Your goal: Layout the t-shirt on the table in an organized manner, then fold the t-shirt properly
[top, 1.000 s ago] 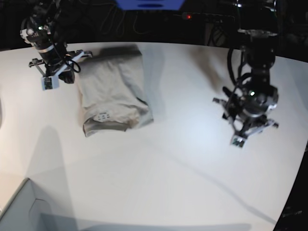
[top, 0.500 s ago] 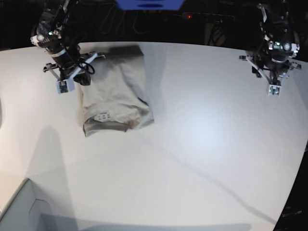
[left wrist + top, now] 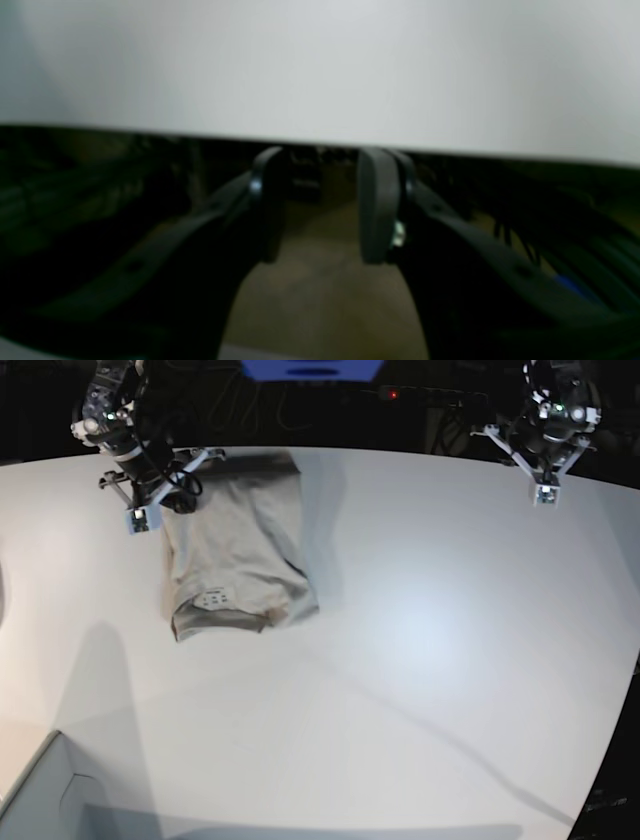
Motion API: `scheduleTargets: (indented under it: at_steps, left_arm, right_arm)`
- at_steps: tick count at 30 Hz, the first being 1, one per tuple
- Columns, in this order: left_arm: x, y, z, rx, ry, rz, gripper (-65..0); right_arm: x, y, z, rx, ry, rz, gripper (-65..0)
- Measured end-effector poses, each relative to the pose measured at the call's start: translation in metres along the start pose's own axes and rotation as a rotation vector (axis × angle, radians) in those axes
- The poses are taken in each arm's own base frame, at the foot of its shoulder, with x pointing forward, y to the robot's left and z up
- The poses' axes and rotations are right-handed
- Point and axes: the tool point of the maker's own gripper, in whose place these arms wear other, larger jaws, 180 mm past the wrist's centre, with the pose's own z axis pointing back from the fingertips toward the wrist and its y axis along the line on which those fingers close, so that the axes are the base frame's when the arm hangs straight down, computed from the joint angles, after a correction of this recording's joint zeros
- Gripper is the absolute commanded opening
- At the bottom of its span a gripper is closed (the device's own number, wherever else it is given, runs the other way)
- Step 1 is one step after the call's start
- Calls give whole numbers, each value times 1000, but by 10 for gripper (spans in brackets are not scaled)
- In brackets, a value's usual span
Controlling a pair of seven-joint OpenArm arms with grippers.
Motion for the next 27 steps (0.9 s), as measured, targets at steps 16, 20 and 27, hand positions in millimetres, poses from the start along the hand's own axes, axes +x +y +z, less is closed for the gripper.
scheduleTargets:
  at_steps: [16, 20, 27]
  left_arm:
    - [-116, -82, -32, -168, 249, 182, -650]
    - [-145, -108, -54, -207, 229, 249, -650]
    - [-172, -136, -100, -241, 177, 391, -650]
  right_arm:
    - [-65, -91, 101, -300, 17, -184, -650]
    - [-134, -101, 110, -345, 137, -342, -650]
    - [-224, -73, 79, -246, 262, -570, -650]
